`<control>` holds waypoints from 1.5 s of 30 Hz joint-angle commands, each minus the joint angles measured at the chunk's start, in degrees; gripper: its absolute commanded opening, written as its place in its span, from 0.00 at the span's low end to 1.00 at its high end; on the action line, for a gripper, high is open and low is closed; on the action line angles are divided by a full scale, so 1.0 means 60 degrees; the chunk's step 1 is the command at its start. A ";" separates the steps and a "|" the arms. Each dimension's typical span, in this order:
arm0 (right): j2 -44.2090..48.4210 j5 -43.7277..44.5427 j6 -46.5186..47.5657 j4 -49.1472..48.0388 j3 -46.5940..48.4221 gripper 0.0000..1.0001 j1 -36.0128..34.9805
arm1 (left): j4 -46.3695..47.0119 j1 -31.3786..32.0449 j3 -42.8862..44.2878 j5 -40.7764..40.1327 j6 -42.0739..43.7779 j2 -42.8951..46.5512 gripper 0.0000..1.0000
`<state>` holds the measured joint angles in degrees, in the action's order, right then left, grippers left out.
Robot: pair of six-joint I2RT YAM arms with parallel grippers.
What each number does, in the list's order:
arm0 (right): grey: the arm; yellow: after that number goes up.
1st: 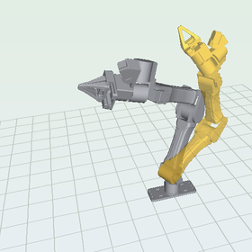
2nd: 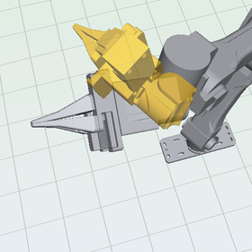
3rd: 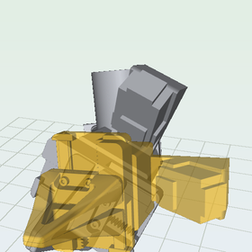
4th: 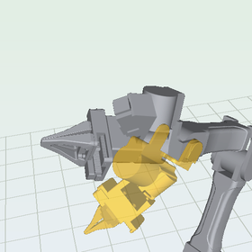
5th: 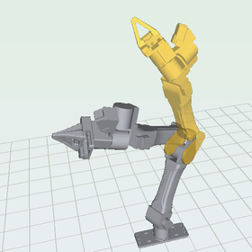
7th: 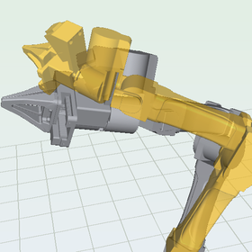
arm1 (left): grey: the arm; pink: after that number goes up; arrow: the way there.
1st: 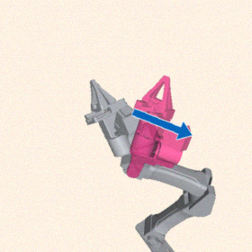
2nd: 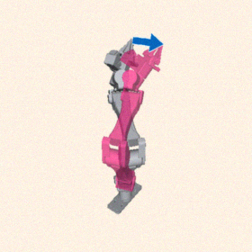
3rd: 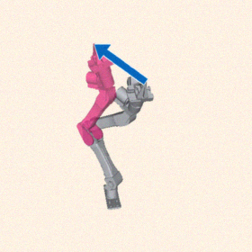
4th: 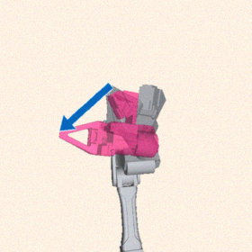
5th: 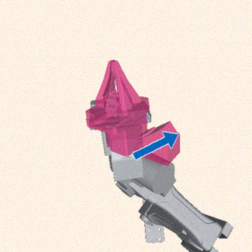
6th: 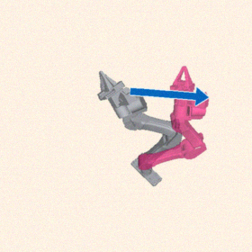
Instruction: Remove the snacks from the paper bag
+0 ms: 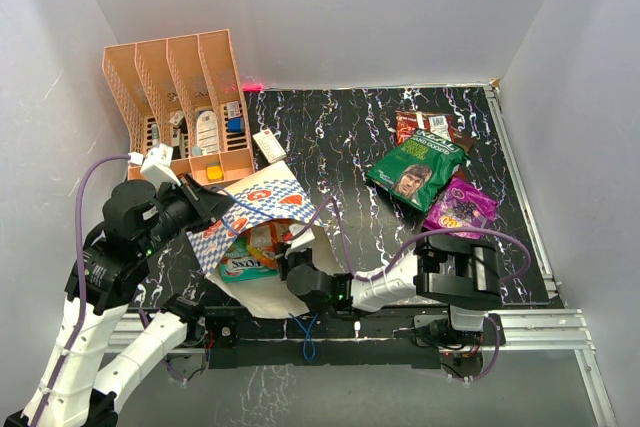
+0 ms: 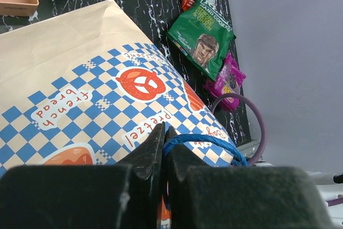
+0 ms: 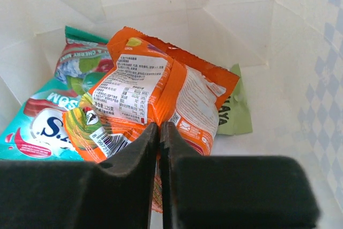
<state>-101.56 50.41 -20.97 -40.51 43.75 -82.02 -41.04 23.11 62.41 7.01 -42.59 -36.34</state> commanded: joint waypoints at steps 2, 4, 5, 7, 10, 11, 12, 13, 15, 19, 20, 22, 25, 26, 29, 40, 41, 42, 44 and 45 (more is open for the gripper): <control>-0.0228 0.0284 0.0014 -0.0385 0.0006 0.25 -0.0040 | -0.0015 0.0016 0.0247 0.0014 0.0125 0.0021 0.00; -0.0182 0.0222 0.0120 -0.0255 0.0058 0.40 -0.0037 | -0.0086 0.0015 0.0273 0.0033 0.0121 0.0017 0.00; -0.0113 0.0194 0.0259 -0.0251 0.0055 0.46 -0.0041 | -0.0133 0.0015 0.0289 0.0034 0.0116 0.0021 0.00; 0.0038 0.0138 0.0594 -0.0223 0.0100 0.56 -0.0041 | -0.0202 0.0015 0.0288 0.0020 0.0124 0.0048 0.00; 0.0192 -0.0173 0.1253 -0.0074 0.0244 0.69 -0.0034 | -0.0207 0.0015 0.0262 0.0001 0.0125 0.0106 0.00; 0.0186 -0.0458 0.1591 -0.0100 0.0272 0.75 -0.0040 | -0.0196 0.0015 0.0262 0.0004 0.0125 0.0109 0.00; 0.0185 -0.0845 0.1994 -0.0244 0.0261 0.80 -0.0036 | -0.0172 0.0015 0.0249 0.0004 0.0125 0.0109 0.00; 0.0163 -0.1369 0.2515 -0.0555 0.0181 0.84 -0.0041 | -0.0151 0.0015 0.0255 0.0003 0.0133 0.0098 0.00; 0.0194 -0.2692 0.3830 -0.1118 -0.0024 0.86 -0.0079 | -0.0143 0.0015 0.0294 0.0026 0.0151 0.0061 0.00; 0.0643 -0.3849 0.5847 -0.1472 -0.0421 0.90 -0.0073 | -0.0221 0.0015 0.0351 0.0034 0.0169 0.0061 0.00; 0.0706 -0.4213 0.6468 -0.1589 -0.0591 0.90 -0.0071 | -0.0232 0.0015 0.0343 0.0034 0.0169 0.0075 0.00; 0.0687 -0.4838 0.7338 -0.1600 -0.0701 0.91 -0.0010 | -0.0248 0.0015 0.0324 0.0034 0.0155 0.0107 0.00; 0.0385 -0.5154 0.7938 -0.1223 -0.0537 0.89 0.0084 | -0.0236 0.0015 0.0321 0.0063 0.0126 0.0109 0.00; 0.0324 -0.5110 0.8088 -0.1218 -0.0474 0.88 0.0103 | -0.0227 0.0015 0.0333 0.0063 0.0126 0.0109 0.00; -0.0270 -0.4774 0.8418 -0.1235 -0.0204 0.87 0.0121 | -0.0223 0.0015 0.0321 0.0074 0.0083 0.0123 0.00; -0.1480 -0.2926 0.8600 -0.3159 0.0245 0.59 0.0222 | -0.0305 0.0017 0.0418 0.0125 0.0075 0.0030 0.00; -0.1376 -0.2886 0.8576 -0.3243 0.0215 0.56 0.0222 | -0.0316 0.0015 0.0426 0.0111 0.0081 0.0022 0.00; -0.1262 -0.2886 0.8512 -0.3253 0.0199 0.55 0.0222 | -0.0310 0.0015 0.0416 0.0107 0.0101 0.0021 0.00; -0.0942 -0.2925 0.8324 -0.3010 0.0205 0.47 0.0222 | -0.0277 0.0019 0.0375 0.0101 0.0083 0.0035 0.00; -0.0758 -0.2953 0.8168 -0.2827 0.0208 0.41 0.0222 | -0.0256 0.0015 0.0342 0.0106 0.0082 0.0036 0.00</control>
<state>-110.61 30.63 29.89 -53.89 43.31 -80.93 -42.52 23.11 63.11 7.07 -42.46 -35.99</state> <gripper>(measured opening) 0.505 0.008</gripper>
